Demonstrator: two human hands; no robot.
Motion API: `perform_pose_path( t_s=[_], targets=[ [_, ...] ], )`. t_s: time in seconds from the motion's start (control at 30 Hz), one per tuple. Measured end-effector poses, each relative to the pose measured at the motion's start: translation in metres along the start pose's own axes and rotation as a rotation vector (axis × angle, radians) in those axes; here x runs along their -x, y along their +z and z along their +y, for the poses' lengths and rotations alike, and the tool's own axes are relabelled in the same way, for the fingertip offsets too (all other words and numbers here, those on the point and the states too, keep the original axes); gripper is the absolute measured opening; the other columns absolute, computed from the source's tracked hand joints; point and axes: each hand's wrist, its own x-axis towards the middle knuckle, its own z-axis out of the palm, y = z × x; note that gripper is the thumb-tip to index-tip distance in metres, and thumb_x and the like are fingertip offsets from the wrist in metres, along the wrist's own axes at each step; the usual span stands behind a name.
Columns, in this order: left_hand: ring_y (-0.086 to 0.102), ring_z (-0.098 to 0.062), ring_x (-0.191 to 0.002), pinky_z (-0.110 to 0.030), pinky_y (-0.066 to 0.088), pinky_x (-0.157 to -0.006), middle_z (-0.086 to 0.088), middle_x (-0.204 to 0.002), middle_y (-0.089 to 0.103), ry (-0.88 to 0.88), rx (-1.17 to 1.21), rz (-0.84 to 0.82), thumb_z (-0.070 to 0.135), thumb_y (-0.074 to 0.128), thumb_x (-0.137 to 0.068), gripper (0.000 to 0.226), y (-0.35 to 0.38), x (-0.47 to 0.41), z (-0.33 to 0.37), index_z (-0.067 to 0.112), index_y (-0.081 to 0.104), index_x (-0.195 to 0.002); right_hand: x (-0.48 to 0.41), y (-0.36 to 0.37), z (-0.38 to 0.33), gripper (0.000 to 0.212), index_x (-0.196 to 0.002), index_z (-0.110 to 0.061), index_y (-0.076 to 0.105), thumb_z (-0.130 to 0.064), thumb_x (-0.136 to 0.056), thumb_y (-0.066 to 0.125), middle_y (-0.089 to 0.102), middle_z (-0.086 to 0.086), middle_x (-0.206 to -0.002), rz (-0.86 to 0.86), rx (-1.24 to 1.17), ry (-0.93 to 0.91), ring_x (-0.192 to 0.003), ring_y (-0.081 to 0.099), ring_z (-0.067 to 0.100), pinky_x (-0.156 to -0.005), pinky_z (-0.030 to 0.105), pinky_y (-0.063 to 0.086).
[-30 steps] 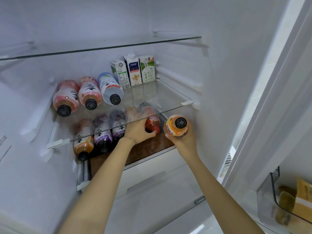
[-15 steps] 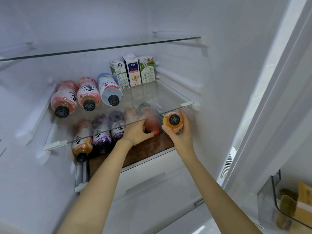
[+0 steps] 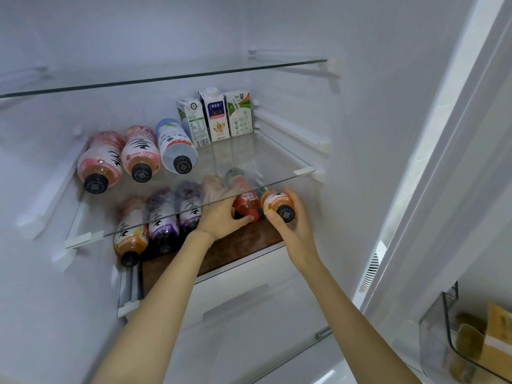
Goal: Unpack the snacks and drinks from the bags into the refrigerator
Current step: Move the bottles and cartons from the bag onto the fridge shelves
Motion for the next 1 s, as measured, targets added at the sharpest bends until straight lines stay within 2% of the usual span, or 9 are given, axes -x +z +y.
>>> perform_pose_path(
  t_s=[0.1, 0.2, 0.3, 0.37, 0.47, 0.57, 0.63, 0.77, 1.0],
  targets=[
    [0.046, -0.017, -0.123, -0.028, 0.025, -0.093, 0.009, -0.138, 0.051, -0.019, -0.003, 0.06, 0.052, 0.067, -0.082, 0.067, -0.002, 0.008, 0.001, 0.037, 0.04, -0.141, -0.001, -0.005, 0.009, 0.047, -0.126, -0.049, 0.047, -0.033, -0.087, 0.068, 0.052, -0.013, -0.133, 0.041, 0.032, 0.011, -0.123, 0.051, 0.005, -0.105, 0.033, 0.045],
    [0.052, -0.016, -0.117, -0.037, 0.034, -0.1, 0.01, -0.126, 0.06, -0.039, -0.003, 0.142, 0.061, 0.061, -0.082, 0.062, -0.003, 0.019, 0.005, 0.039, 0.044, -0.137, -0.001, -0.003, 0.014, 0.058, -0.141, -0.033, 0.042, -0.028, -0.089, 0.068, 0.048, -0.009, -0.14, 0.034, 0.057, 0.016, -0.128, 0.047, 0.006, -0.108, 0.033, 0.042],
    [0.052, -0.017, -0.119, -0.044, 0.035, -0.103, 0.01, -0.124, 0.061, -0.04, -0.115, 0.195, 0.068, 0.05, -0.082, 0.063, -0.005, 0.034, 0.01, 0.036, 0.047, -0.136, -0.004, 0.0, 0.01, 0.06, -0.143, -0.027, 0.04, -0.023, -0.09, 0.067, 0.048, -0.008, -0.139, 0.042, 0.073, 0.018, -0.128, 0.047, 0.005, -0.108, 0.029, 0.041],
    [0.047, -0.022, -0.127, -0.048, 0.031, -0.105, 0.006, -0.133, 0.057, -0.073, -0.254, 0.233, 0.072, 0.042, -0.082, 0.067, -0.008, 0.045, 0.009, 0.032, 0.047, -0.136, -0.004, -0.001, 0.009, 0.057, -0.141, -0.031, 0.04, -0.024, -0.091, 0.066, 0.05, -0.018, -0.132, 0.036, 0.096, 0.025, -0.124, 0.048, 0.0, -0.108, 0.027, 0.04],
    [0.049, -0.028, -0.123, -0.053, 0.031, -0.106, 0.001, -0.13, 0.059, -0.102, -0.37, 0.262, 0.074, 0.032, -0.08, 0.073, -0.013, 0.059, 0.007, 0.026, 0.053, -0.131, -0.003, -0.005, 0.012, 0.059, -0.143, -0.03, 0.039, -0.024, -0.091, 0.066, 0.046, -0.033, -0.123, 0.038, 0.119, 0.05, -0.119, 0.048, -0.006, -0.108, 0.027, 0.039],
    [0.046, -0.03, -0.127, -0.056, 0.025, -0.109, -0.002, -0.134, 0.057, -0.108, -0.384, 0.26, 0.073, 0.03, -0.08, 0.076, -0.015, 0.073, 0.005, 0.023, 0.054, -0.132, 0.002, -0.007, 0.02, 0.061, -0.145, -0.027, 0.039, -0.024, -0.09, 0.067, 0.05, -0.019, -0.131, 0.094, 0.089, 0.08, -0.124, 0.049, 0.004, -0.108, 0.038, 0.042],
    [0.039, -0.031, -0.135, -0.057, 0.02, -0.111, -0.004, -0.14, 0.052, -0.125, -0.375, 0.25, 0.073, 0.029, -0.08, 0.077, -0.016, 0.081, 0.003, 0.024, 0.052, -0.135, 0.008, -0.008, 0.024, 0.059, -0.144, -0.023, 0.04, -0.02, -0.091, 0.066, 0.05, -0.01, -0.135, 0.135, 0.1, 0.073, -0.125, 0.05, 0.008, -0.108, 0.039, 0.043],
    [0.025, -0.028, -0.145, -0.055, 0.011, -0.115, -0.001, -0.149, 0.043, -0.176, -0.351, 0.179, 0.077, 0.02, -0.076, 0.086, -0.019, 0.089, 0.003, 0.029, 0.043, -0.143, 0.01, -0.009, 0.018, 0.059, -0.145, -0.015, 0.039, -0.017, -0.091, 0.065, 0.049, -0.003, -0.137, 0.111, 0.226, 0.033, -0.12, 0.047, 0.002, -0.098, 0.008, 0.038],
    [0.027, -0.027, -0.142, -0.055, 0.011, -0.114, -0.001, -0.147, 0.045, -0.167, -0.335, 0.21, 0.077, 0.021, -0.076, 0.085, -0.027, 0.09, 0.012, 0.028, 0.044, -0.142, -0.008, -0.016, 0.034, 0.06, -0.145, -0.011, 0.039, -0.017, -0.091, 0.064, 0.05, 0.006, -0.141, 0.078, 0.487, 0.027, -0.129, 0.049, 0.021, -0.108, 0.035, 0.041]
  ],
)
